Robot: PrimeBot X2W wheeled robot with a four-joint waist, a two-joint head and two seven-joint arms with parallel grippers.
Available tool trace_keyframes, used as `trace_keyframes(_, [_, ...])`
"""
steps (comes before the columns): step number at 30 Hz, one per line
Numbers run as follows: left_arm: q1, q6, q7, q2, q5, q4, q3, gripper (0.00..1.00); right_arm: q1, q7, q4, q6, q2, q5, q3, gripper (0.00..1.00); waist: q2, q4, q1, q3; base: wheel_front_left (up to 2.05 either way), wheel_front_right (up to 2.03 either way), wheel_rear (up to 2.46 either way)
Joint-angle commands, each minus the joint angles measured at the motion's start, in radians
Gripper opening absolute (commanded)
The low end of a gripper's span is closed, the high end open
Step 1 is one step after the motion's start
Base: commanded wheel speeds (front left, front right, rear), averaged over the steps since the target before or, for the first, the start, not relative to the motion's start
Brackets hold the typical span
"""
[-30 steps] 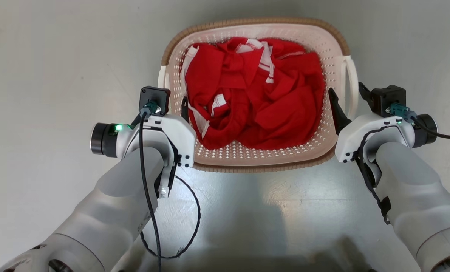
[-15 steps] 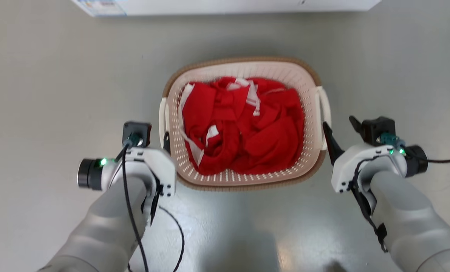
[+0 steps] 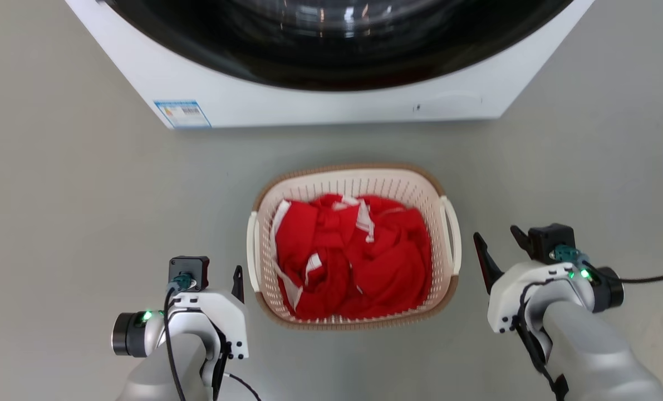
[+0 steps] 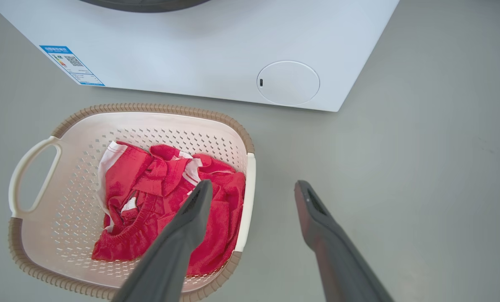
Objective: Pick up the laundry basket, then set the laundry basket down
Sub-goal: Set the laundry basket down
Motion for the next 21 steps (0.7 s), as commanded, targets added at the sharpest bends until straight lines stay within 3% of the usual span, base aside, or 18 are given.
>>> trace_keyframes(1, [0.019, 0.010, -0.012, 0.035, 0.024, -0.038, 0.054, 1.00, 0.046, 0.002, -0.019, -0.001, 0.013, -0.004, 0.000, 1.00, 0.0000, 0.009, 0.0000, -0.073, 0.00, 0.00, 0.00])
trace_keyframes(10, [0.185, 0.048, -0.012, 0.095, 0.218, -0.255, 0.293, 1.00, 0.136, 0.002, -0.133, -0.001, 0.013, -0.065, -0.106, 1.00, 0.0000, 0.012, 0.0000, -0.199, 0.00, 0.00, 0.00])
trace_keyframes(21, [0.341, 0.042, -0.012, 0.096, 0.421, -0.466, 0.523, 1.00, 0.243, 0.002, -0.291, -0.001, 0.013, -0.157, -0.234, 1.00, 0.0000, 0.019, 0.0000, -0.291, 0.00, 0.00, 0.00])
